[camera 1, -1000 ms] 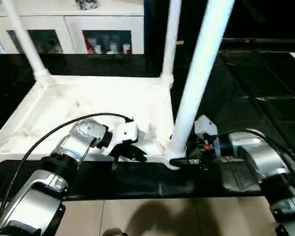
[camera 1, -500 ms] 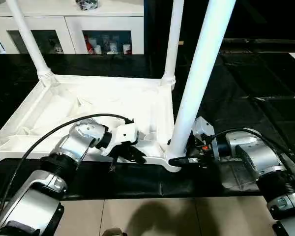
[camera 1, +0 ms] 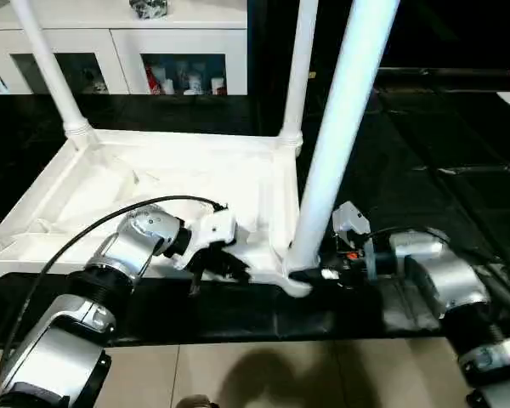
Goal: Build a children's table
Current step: Rotate leg to tighten
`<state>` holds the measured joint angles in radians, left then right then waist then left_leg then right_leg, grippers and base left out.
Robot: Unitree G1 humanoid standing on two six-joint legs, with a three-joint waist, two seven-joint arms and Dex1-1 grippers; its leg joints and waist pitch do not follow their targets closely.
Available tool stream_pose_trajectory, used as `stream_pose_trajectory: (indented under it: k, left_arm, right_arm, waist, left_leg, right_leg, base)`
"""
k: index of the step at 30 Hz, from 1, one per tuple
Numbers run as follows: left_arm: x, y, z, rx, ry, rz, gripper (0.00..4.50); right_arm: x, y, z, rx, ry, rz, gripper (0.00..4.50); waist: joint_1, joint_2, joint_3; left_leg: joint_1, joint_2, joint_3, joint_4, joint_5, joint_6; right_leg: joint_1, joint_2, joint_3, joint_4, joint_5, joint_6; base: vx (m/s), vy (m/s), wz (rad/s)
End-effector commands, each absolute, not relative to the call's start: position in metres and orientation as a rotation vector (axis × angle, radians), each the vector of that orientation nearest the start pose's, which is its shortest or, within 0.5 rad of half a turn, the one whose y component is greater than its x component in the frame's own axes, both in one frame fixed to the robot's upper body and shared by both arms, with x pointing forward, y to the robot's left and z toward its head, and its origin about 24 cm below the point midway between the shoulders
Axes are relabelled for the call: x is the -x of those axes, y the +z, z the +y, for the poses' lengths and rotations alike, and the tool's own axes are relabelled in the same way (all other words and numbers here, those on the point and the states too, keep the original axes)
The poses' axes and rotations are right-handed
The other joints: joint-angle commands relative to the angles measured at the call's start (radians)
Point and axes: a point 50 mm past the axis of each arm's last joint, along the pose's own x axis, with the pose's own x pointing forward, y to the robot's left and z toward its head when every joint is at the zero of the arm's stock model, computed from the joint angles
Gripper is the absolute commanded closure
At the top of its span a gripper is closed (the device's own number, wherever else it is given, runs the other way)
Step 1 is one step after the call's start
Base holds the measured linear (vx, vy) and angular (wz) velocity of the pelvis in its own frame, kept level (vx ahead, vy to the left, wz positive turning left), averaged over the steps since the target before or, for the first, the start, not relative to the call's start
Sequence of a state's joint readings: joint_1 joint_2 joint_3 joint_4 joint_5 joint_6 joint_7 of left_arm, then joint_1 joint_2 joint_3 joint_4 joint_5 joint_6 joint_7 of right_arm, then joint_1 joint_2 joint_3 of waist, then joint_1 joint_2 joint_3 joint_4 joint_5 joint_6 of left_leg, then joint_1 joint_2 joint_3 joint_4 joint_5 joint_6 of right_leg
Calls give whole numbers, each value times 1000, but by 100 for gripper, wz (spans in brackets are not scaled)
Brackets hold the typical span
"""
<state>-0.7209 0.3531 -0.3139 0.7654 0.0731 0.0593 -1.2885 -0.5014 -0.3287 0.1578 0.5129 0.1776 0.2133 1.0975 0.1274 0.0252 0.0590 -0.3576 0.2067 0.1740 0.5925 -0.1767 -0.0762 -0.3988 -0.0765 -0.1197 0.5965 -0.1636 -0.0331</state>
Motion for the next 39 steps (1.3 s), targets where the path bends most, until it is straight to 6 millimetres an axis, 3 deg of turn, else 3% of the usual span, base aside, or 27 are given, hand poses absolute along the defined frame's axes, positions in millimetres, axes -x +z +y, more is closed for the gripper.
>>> stream_pose_trajectory:
  k: [1,4,8,9,14,15,19,24,25,29,33,34,35,39]
  left_arm:
    - [-339,68,104,-383,-1350,437,450]
    - [-347,73,91,-301,-1235,430,450]
    - [-358,79,74,-260,-1061,413,450]
    - [-359,79,73,-256,-1038,408,450]
    - [-359,80,71,-266,-1012,400,450]
    - [-359,80,71,-266,-1012,402,450]
    - [-358,79,76,-274,-1008,409,450]
    - [-356,77,90,-301,-1033,422,450]
    - [-356,76,92,-306,-1039,424,450]
    - [-352,73,104,-350,-1102,442,450]
    - [-349,70,112,-394,-1156,461,450]
    - [-346,71,116,-408,-1225,465,450]
    - [-344,71,117,-414,-1258,466,450]
    - [-339,71,121,-452,-1354,480,450]
  right_arm:
    - [-314,42,-120,49,1068,376,175]
    - [-323,40,-104,11,914,374,175]
    - [-343,43,-79,-22,676,369,176]
    - [-344,44,-75,-22,660,369,176]
    - [-345,46,-67,-1,669,357,176]
    - [-345,46,-66,-16,668,354,141]
    - [-346,46,-67,-38,656,341,96]
    - [-343,50,-82,-59,708,275,53]
    - [-342,50,-85,-63,720,268,27]
    - [-335,50,-110,-63,774,231,3]
    - [-329,51,-129,-27,834,227,3]
    - [-324,52,-141,14,908,239,3]
    - [-322,53,-146,36,940,243,3]
    - [-318,57,-159,76,1022,259,3]
  waist:
    - [-10,-8,-67]
    - [-35,-8,-68]
    - [-58,-5,-72]
    - [-60,-4,-76]
    - [-57,-11,-83]
    - [-55,-9,-85]
    - [-57,-8,-80]
    - [-60,-8,-77]
    - [-57,-9,-78]
    - [-54,-3,-81]
    - [-50,-6,-79]
    - [-45,1,-79]
    - [-39,-3,-80]
    - [-28,0,-80]
  left_leg:
    - [13,22,-9,-66,-240,20]
    - [11,19,-12,-68,-246,7]
    - [3,15,-12,-65,-217,14]
    - [8,13,-10,-62,-208,21]
    - [-2,16,-6,-59,-118,72]
    - [-4,17,-7,-58,-103,80]
    - [-2,19,-6,-60,-126,80]
    - [-1,18,-6,-62,-162,69]
    - [-1,18,-6,-62,-159,76]
    - [-3,23,-8,-60,-133,94]
    - [-2,22,-6,-59,-157,88]
    - [-2,22,-6,-58,-156,92]
    - [-2,24,-5,-57,-154,96]
    - [0,26,-4,-57,-168,87]
  right_leg:
    - [52,-81,51,-99,-465,-109]
    - [52,-80,47,-103,-495,-91]
    - [55,-77,50,-96,-419,-113]
    - [54,-75,50,-96,-395,-124]
    - [63,-73,59,-71,-197,-182]
    - [65,-75,59,-65,-171,-191]
    - [63,-76,58,-69,-195,-196]
    - [63,-76,58,-78,-255,-173]
    - [64,-76,59,-78,-249,-168]
    - [64,-75,59,-67,-177,-193]
    - [64,-75,59,-73,-206,-194]
    - [64,-74,58,-74,-209,-191]
    - [64,-71,58,-72,-201,-188]
    - [60,-74,57,-73,-218,-192]
  base:
    - [0,0,0]
    - [0,0,0]
    - [0,0,0]
    - [0,0,0]
    - [0,0,0]
    - [0,0,0]
    - [0,0,0]
    - [0,0,0]
    - [0,0,0]
    - [0,0,0]
    - [0,0,0]
    - [0,0,0]
    - [0,0,0]
    - [0,0,0]
